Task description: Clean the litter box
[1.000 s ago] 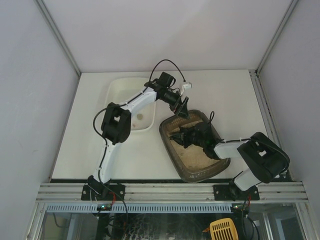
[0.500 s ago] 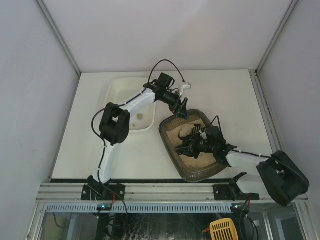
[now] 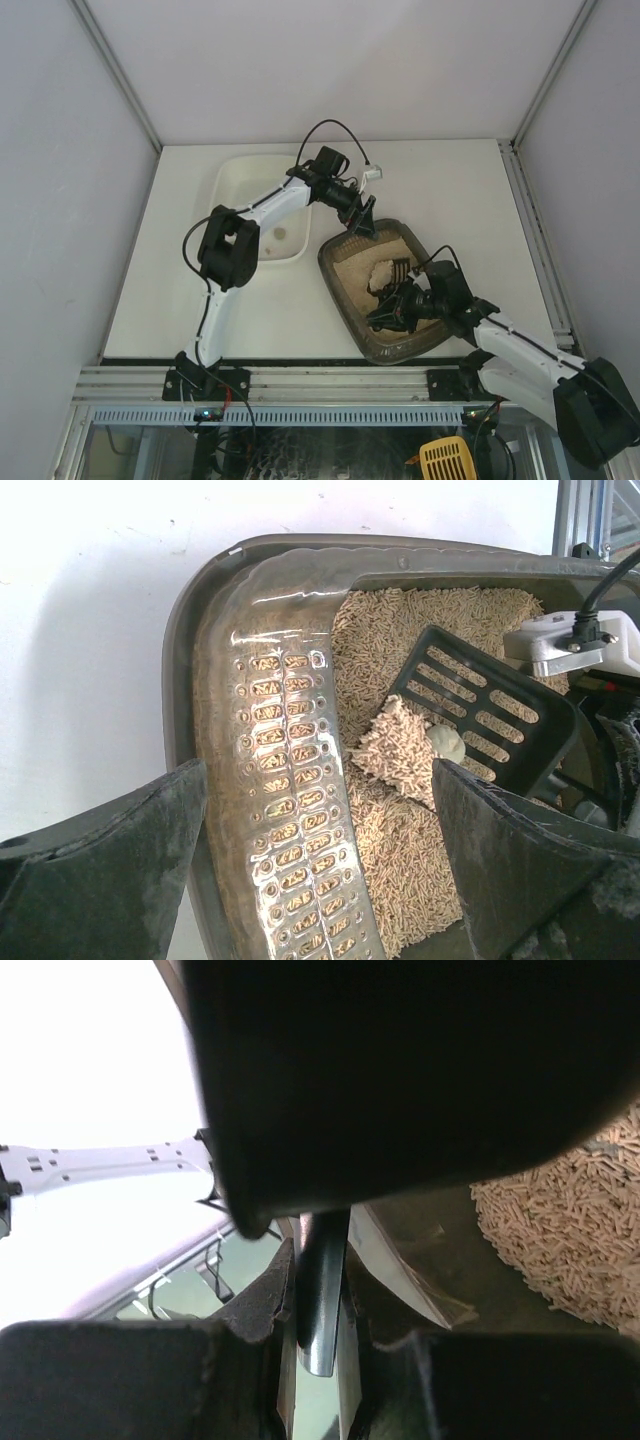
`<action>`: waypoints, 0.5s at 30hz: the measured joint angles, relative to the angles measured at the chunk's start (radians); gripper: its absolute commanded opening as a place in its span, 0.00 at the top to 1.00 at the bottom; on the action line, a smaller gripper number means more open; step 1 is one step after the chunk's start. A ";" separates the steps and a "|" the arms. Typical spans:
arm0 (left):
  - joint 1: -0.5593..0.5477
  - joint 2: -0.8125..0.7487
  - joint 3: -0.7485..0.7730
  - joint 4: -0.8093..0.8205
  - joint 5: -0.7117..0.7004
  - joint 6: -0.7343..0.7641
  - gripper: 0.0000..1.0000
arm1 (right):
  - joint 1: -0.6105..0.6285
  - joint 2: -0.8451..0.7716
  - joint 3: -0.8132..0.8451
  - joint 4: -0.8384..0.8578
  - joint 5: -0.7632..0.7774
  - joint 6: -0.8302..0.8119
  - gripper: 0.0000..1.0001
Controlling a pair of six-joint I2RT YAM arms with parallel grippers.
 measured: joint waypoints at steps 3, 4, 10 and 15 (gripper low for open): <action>0.000 0.000 -0.001 0.002 0.000 -0.001 0.02 | -0.003 -0.037 -0.010 -0.021 -0.017 -0.035 1.00; 0.000 0.000 -0.001 0.002 0.000 -0.001 0.02 | -0.006 -0.047 -0.013 -0.024 -0.018 -0.052 1.00; -0.001 -0.004 -0.008 0.002 0.003 -0.002 0.02 | -0.035 -0.124 -0.036 -0.034 -0.040 -0.137 1.00; -0.003 -0.010 -0.020 0.007 0.004 -0.003 0.02 | -0.062 -0.192 -0.052 -0.053 -0.060 -0.228 1.00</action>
